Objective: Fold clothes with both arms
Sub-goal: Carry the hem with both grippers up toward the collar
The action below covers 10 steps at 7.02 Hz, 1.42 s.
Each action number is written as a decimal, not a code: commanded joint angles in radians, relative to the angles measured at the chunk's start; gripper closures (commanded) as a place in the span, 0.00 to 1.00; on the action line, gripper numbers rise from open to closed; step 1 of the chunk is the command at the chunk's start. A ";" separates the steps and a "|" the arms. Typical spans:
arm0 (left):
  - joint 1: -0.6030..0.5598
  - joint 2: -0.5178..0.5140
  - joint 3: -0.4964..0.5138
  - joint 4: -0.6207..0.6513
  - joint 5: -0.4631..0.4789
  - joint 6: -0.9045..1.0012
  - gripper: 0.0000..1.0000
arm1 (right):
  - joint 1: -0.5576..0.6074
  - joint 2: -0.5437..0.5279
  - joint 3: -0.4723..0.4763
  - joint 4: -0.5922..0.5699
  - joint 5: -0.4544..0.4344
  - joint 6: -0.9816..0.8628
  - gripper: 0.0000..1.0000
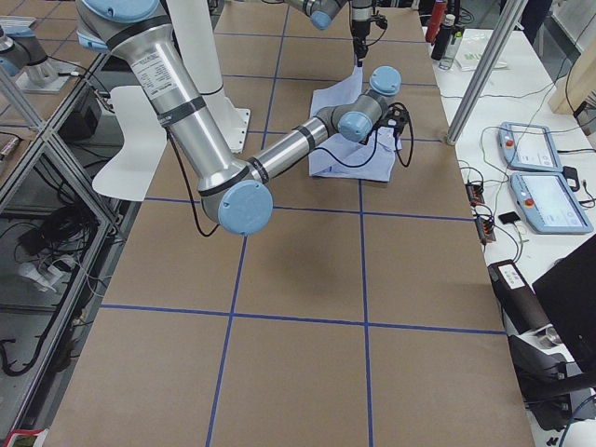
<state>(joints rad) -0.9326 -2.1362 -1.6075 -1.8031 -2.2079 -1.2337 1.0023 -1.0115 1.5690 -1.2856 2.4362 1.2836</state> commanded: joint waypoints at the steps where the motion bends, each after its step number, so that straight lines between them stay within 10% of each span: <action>1: 0.000 -0.008 0.114 -0.132 0.001 -0.003 1.00 | -0.002 0.051 -0.091 0.002 -0.002 -0.003 1.00; 10: -0.026 -0.064 0.293 -0.237 0.013 0.005 1.00 | -0.002 0.151 -0.297 0.058 -0.060 -0.003 1.00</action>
<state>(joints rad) -0.9520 -2.1988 -1.3261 -2.0269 -2.1960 -1.2295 1.0001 -0.8641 1.3026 -1.2641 2.3805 1.2809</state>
